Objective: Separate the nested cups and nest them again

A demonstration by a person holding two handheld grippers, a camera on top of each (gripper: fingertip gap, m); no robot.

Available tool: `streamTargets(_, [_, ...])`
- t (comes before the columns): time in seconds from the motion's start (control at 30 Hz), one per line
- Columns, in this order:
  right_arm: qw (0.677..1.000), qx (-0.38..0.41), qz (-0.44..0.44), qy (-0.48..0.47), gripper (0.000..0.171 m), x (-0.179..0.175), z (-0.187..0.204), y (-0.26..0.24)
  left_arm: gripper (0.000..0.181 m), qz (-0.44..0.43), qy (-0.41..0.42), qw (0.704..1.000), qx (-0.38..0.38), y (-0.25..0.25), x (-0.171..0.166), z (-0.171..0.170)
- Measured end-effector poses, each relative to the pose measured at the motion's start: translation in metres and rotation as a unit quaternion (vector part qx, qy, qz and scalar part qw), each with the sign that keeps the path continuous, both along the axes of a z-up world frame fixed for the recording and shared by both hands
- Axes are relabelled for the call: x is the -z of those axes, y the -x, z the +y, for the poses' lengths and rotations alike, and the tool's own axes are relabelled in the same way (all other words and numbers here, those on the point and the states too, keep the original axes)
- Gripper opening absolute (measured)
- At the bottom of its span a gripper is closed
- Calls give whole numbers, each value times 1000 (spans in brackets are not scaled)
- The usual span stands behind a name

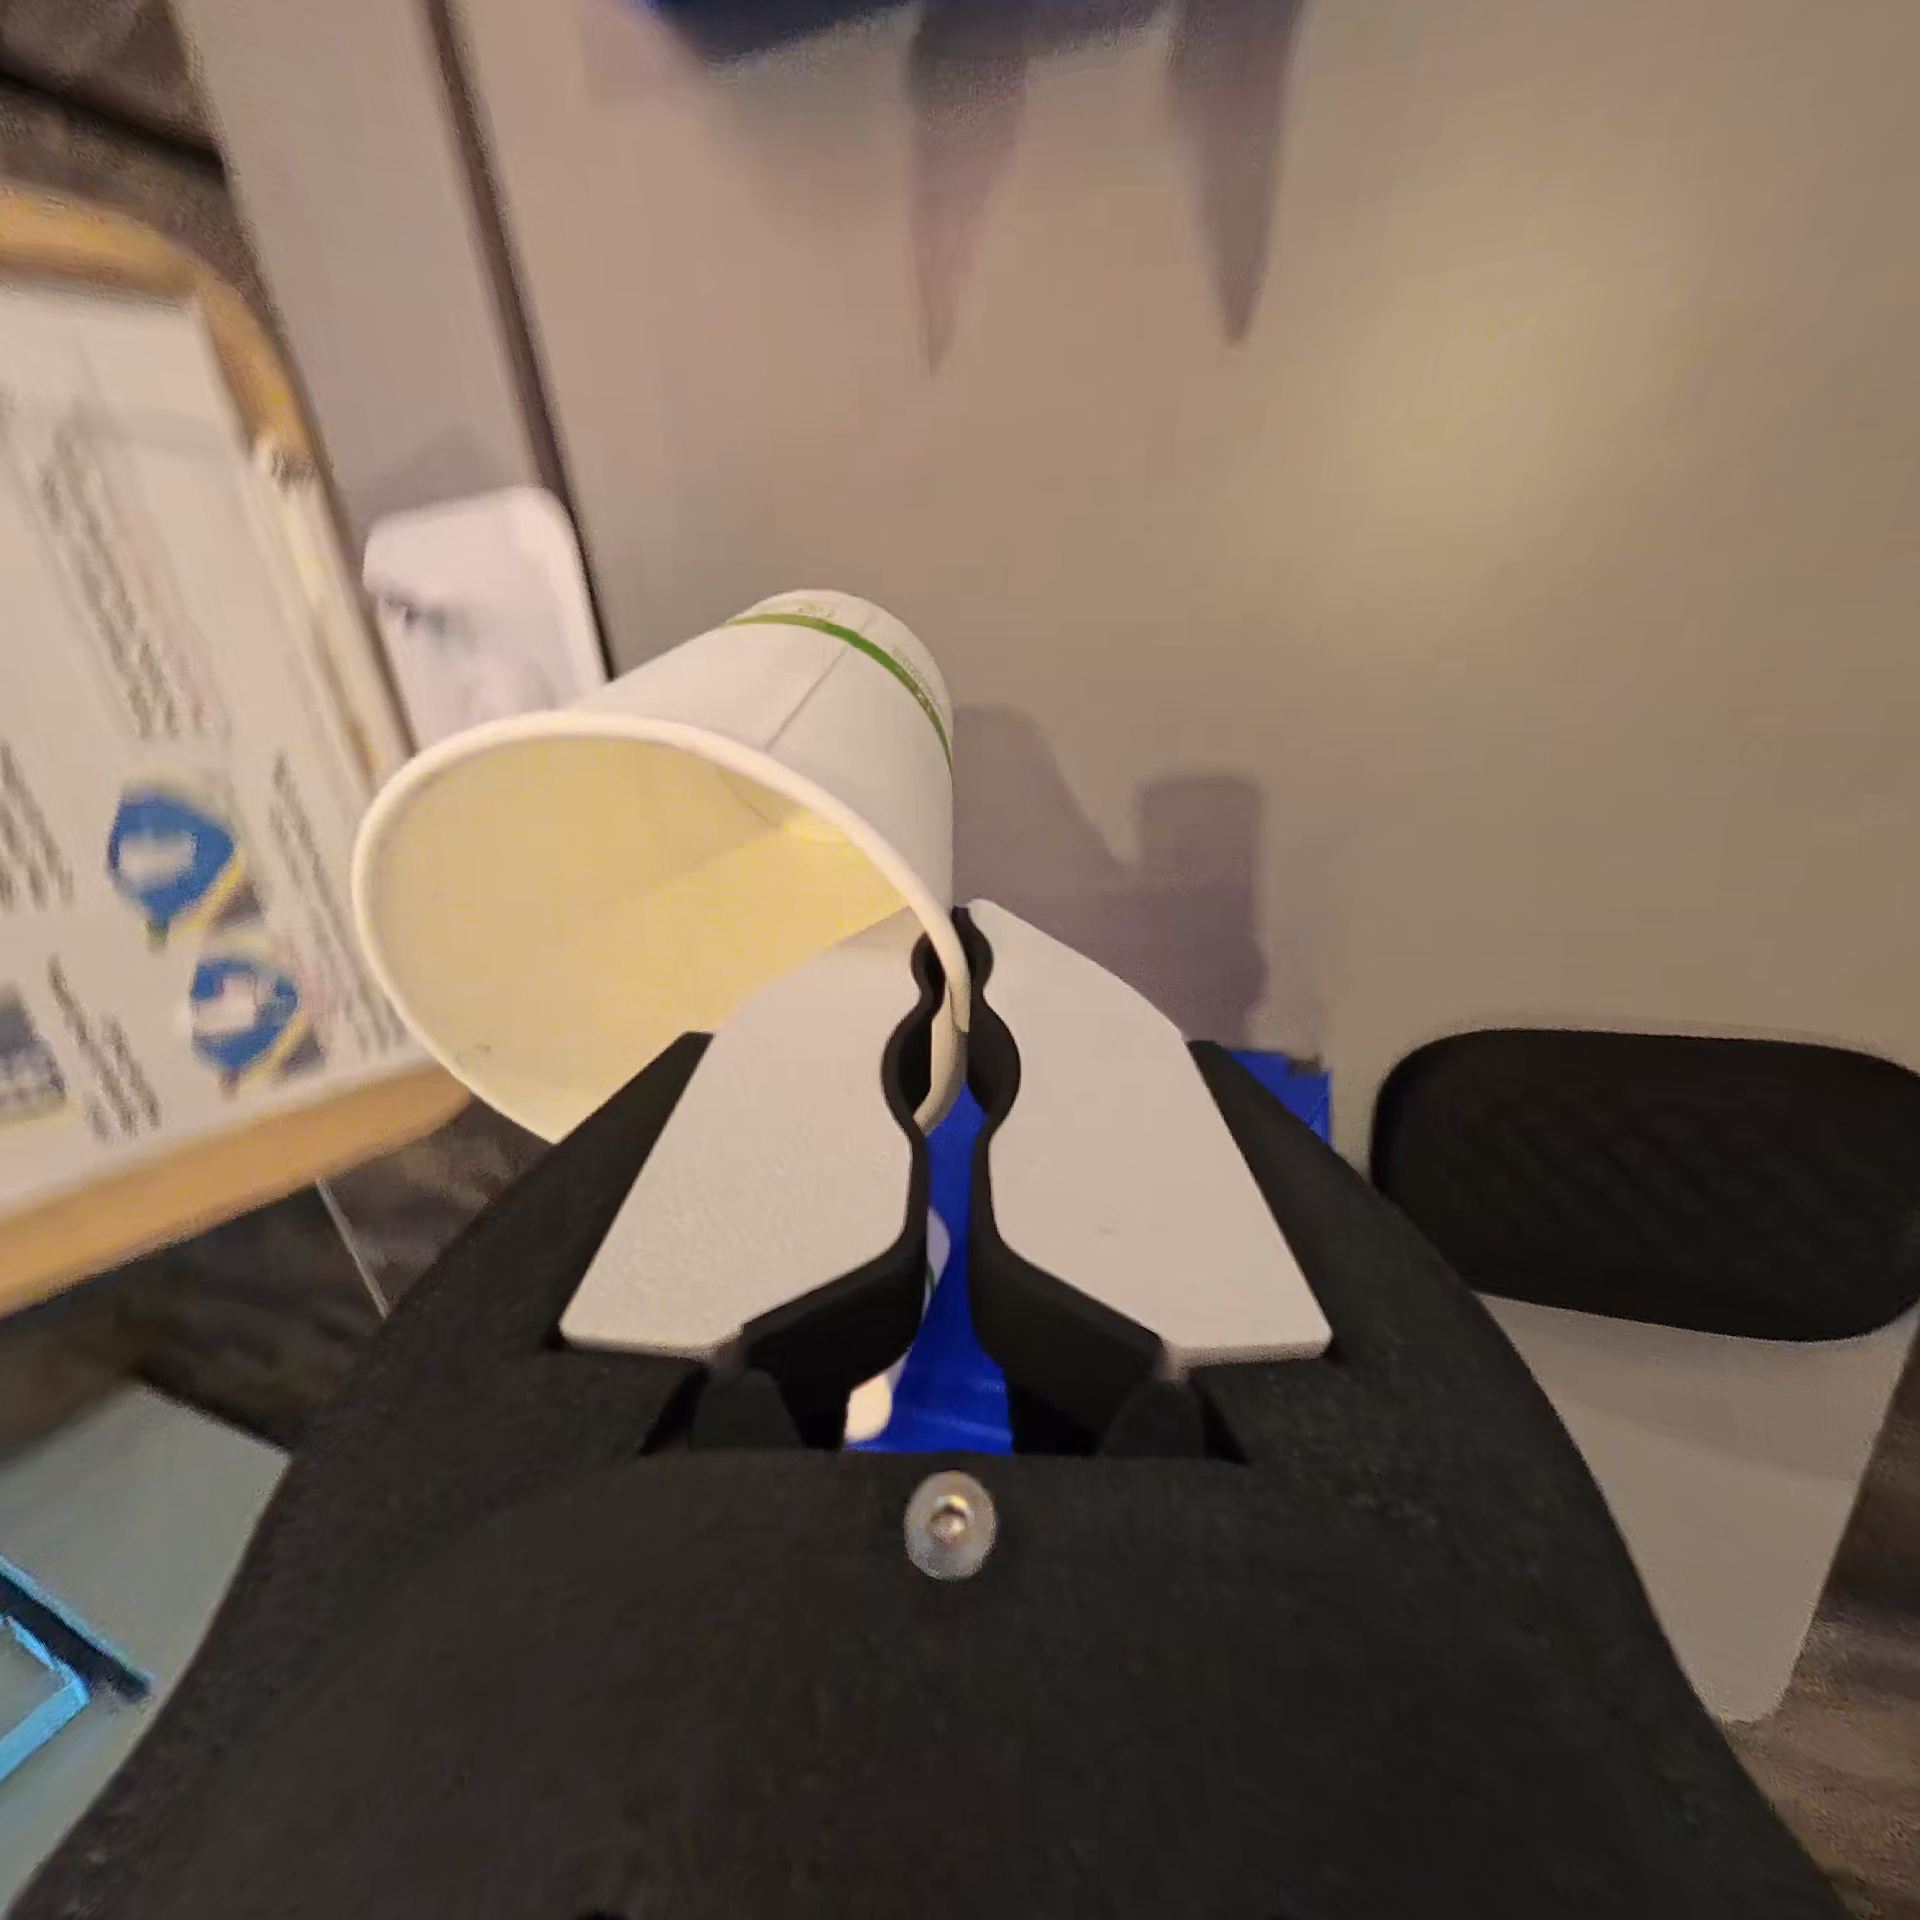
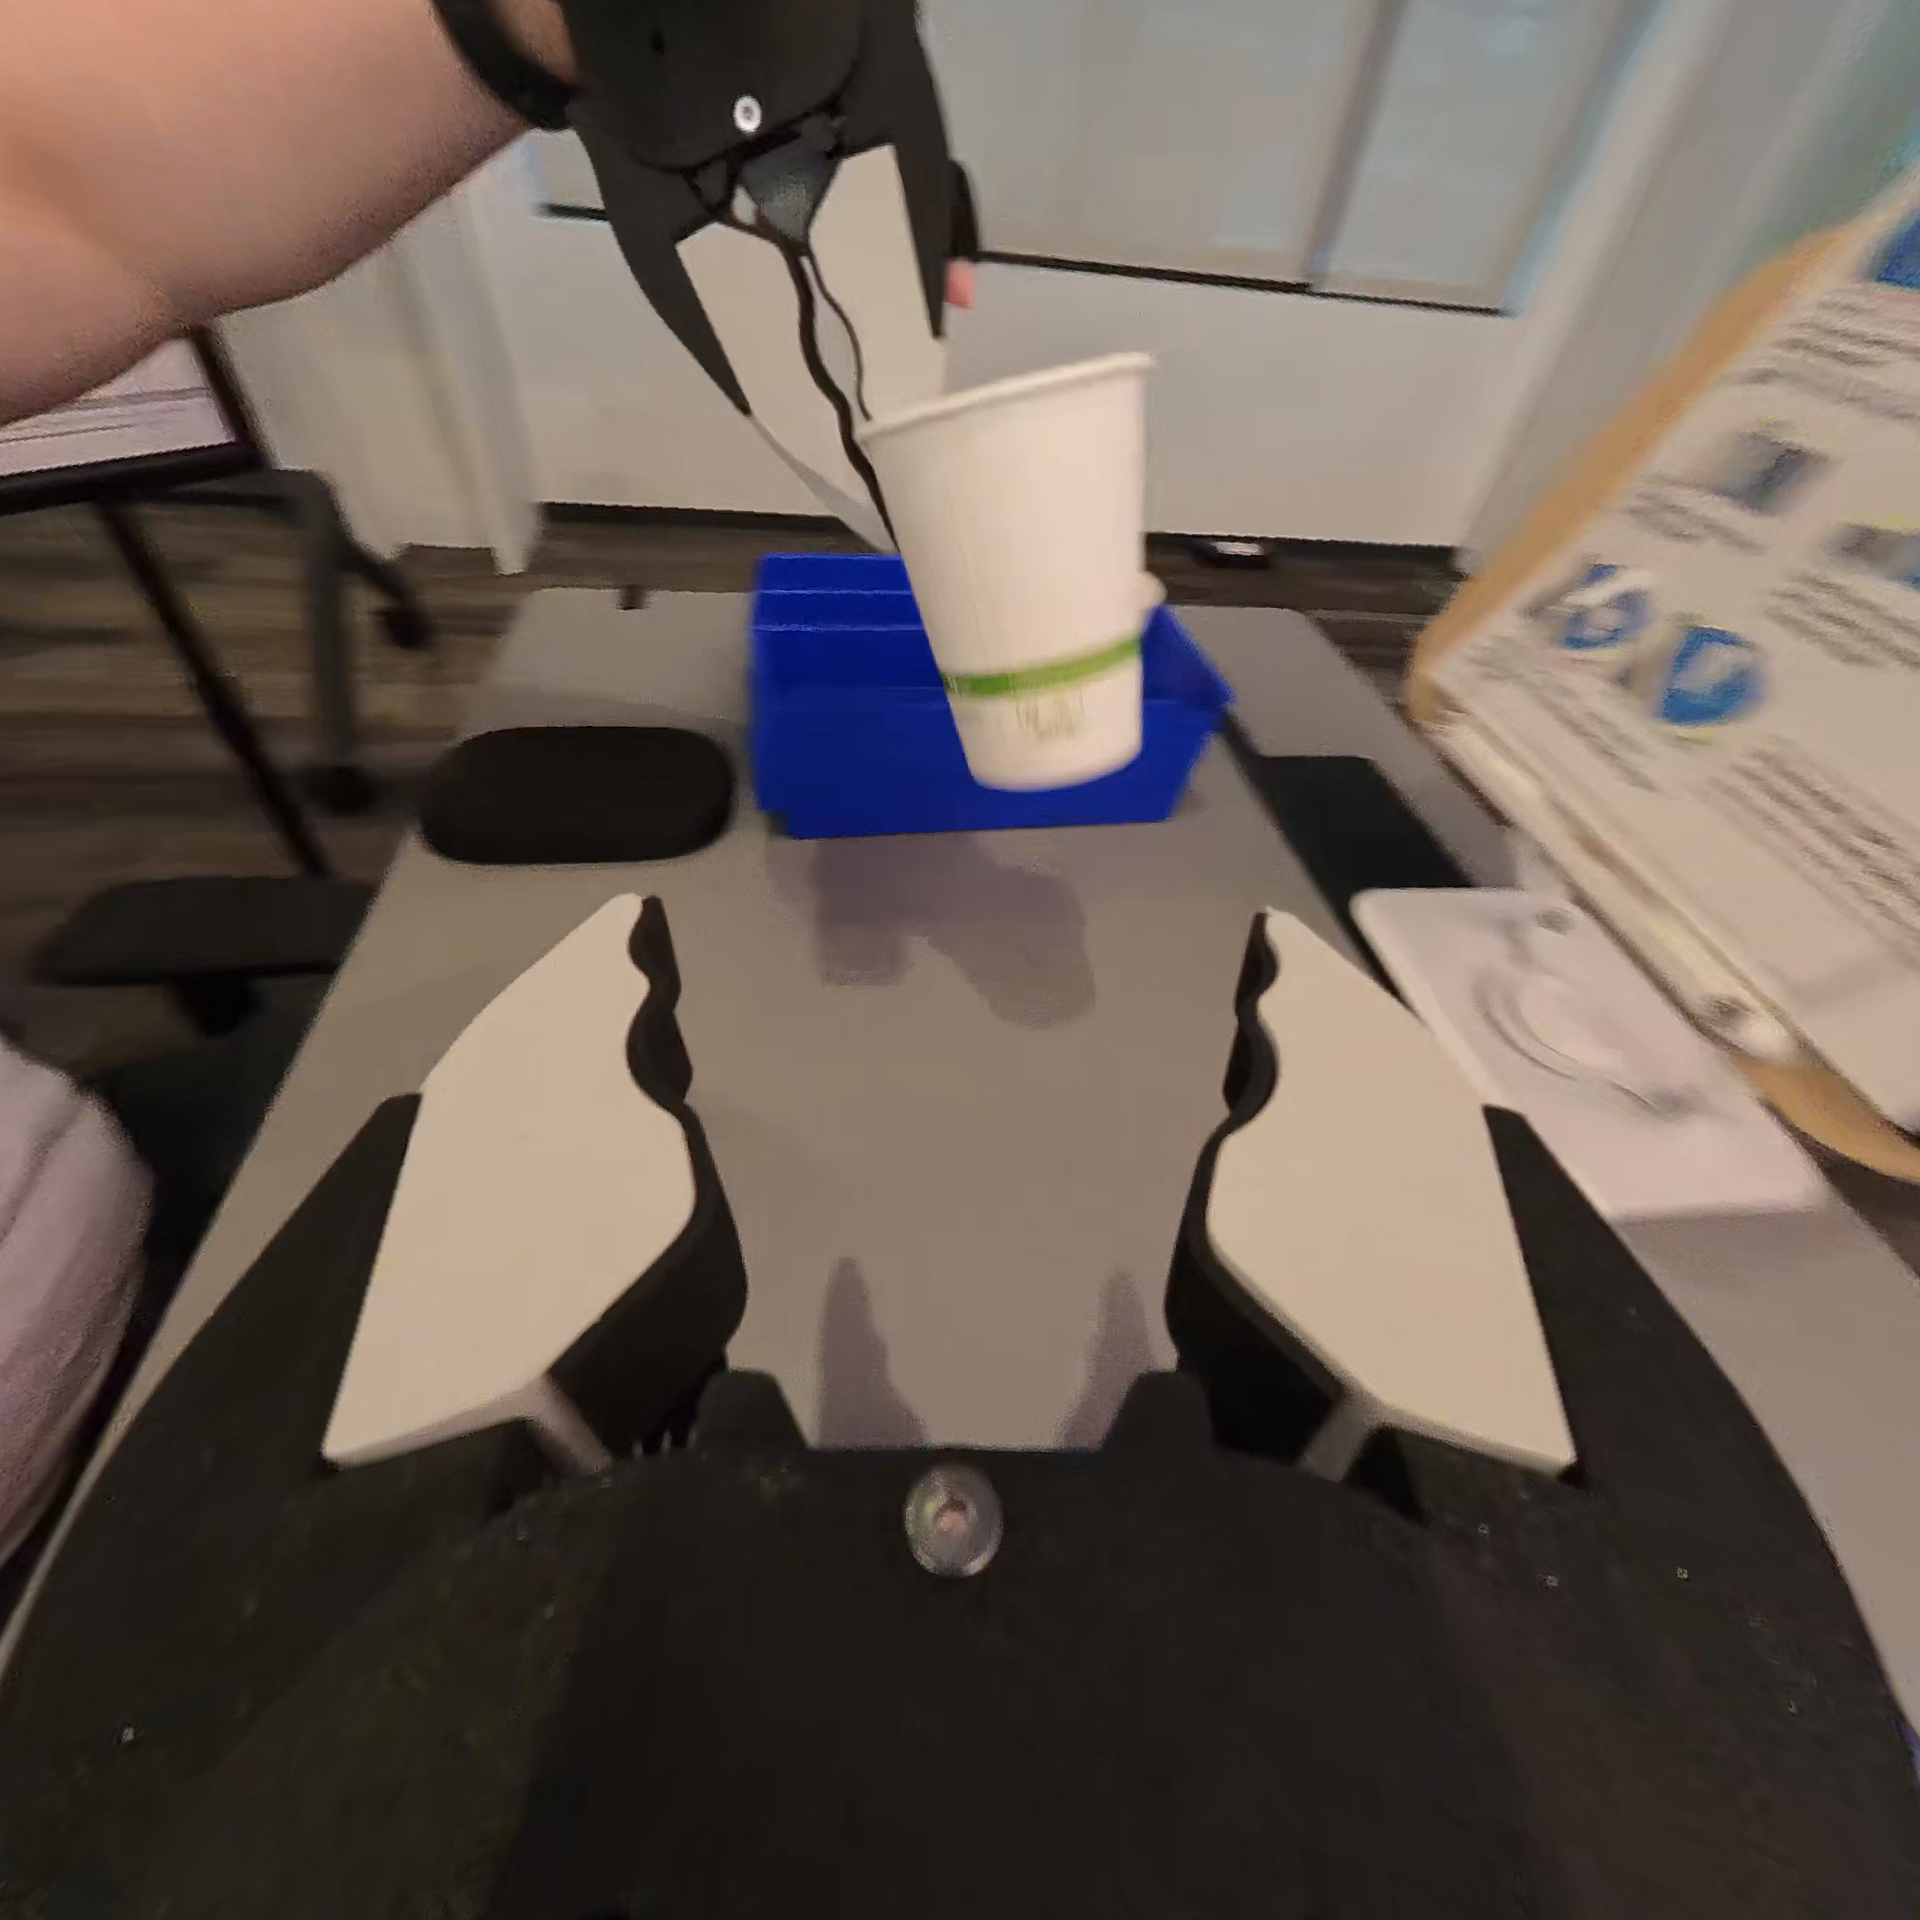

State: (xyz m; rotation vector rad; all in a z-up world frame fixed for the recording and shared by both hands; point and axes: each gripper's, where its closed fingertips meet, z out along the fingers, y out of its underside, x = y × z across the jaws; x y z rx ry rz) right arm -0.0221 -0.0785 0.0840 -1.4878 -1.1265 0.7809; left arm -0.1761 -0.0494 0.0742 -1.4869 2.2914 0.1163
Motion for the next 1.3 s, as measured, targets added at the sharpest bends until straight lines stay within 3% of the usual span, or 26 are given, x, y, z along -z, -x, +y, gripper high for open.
streamTargets(0.13, [995,-94,-4,28,110,14,-20,37,0,19,16,995,101,-37,15,-62])
streamTargets(0.33, [985,-161,2,54,113,22,-38,55,0,31,5,984,173,-63,26,-102])
streamTargets(0.5, [975,-207,-20,79,106,36,-51,67,0,36,10,981,189,-69,29,-112])
streamTargets(0.63, [966,-240,-39,89,90,44,-61,72,0,49,8,980,193,-68,35,-112])
streamTargets(0.77, [961,-252,-38,104,89,46,-63,73,1,40,21,982,184,-70,35,-113])
streamTargets(0.97, [959,-257,-36,113,88,47,-63,69,35,-23,-2,986,163,-83,12,-107])
streamTargets(1.07, [974,-208,-32,89,88,36,-49,52,40,-91,-40,985,142,-90,-22,-96])
streamTargets(1.13, [990,-131,-16,53,88,19,-30,24,40,-145,-33,981,123,-89,-47,-93])
streamTargets(1.2, [1000,0,21,-3,88,-6,1,-24,40,-191,-30,975,106,-86,-66,-88])
streamTargets(1.3, [971,208,104,-62,88,-33,40,-122,40,-208,-38,974,85,-74,-73,-79])
